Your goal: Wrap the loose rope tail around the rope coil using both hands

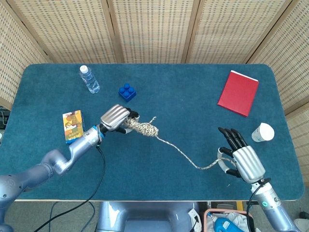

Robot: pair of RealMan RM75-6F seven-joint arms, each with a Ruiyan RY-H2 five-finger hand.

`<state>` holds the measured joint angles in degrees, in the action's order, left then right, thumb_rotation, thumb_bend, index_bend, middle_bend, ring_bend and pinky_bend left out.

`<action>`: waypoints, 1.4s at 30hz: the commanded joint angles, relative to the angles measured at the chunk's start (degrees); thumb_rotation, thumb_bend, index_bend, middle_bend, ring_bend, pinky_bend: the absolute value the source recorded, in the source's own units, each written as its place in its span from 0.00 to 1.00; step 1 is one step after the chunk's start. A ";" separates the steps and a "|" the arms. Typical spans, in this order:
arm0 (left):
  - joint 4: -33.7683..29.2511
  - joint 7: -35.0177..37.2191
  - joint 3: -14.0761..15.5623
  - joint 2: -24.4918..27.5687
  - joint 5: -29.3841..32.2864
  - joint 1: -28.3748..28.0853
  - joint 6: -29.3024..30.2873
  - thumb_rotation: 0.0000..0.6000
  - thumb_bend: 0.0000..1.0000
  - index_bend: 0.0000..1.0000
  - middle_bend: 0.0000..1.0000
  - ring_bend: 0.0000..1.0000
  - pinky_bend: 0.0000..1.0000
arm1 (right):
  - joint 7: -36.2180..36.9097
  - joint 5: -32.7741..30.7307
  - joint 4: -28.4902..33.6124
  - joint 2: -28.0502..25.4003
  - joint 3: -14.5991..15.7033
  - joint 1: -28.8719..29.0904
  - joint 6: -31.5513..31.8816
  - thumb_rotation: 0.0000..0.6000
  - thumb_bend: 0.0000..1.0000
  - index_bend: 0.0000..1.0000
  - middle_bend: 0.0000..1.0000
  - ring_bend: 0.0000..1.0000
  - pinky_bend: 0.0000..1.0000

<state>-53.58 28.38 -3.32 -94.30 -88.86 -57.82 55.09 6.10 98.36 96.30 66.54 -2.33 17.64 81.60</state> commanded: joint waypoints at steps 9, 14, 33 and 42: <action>-12.78 -23.93 -9.66 2.19 15.79 -3.88 -9.69 1.00 0.52 0.72 0.61 0.53 0.67 | 4.96 0.78 11.24 -9.48 -2.77 5.70 -5.29 1.00 0.44 0.67 0.00 0.00 0.00; -12.02 -26.74 -10.73 0.47 18.23 -5.02 -11.16 1.00 0.53 0.72 0.61 0.53 0.67 | 6.61 -1.14 16.24 -12.94 -4.96 8.88 -9.17 1.00 0.44 0.67 0.00 0.00 0.00; -3.20 -32.13 -12.45 -7.25 20.76 -10.43 -15.08 1.00 0.54 0.72 0.61 0.53 0.67 | 19.91 -20.43 26.14 -24.39 -18.34 22.00 -24.07 1.00 0.46 0.67 0.00 0.00 0.00; -2.67 -33.55 -12.32 -9.61 19.99 -12.15 -15.62 1.00 0.54 0.72 0.61 0.53 0.67 | 22.24 -37.97 22.19 -26.99 -26.11 29.60 -31.92 1.00 0.48 0.68 0.00 0.00 0.00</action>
<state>-56.32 -5.05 -15.72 -103.75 -68.66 -69.81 39.45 27.36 64.07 119.86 40.37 -26.16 44.83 52.23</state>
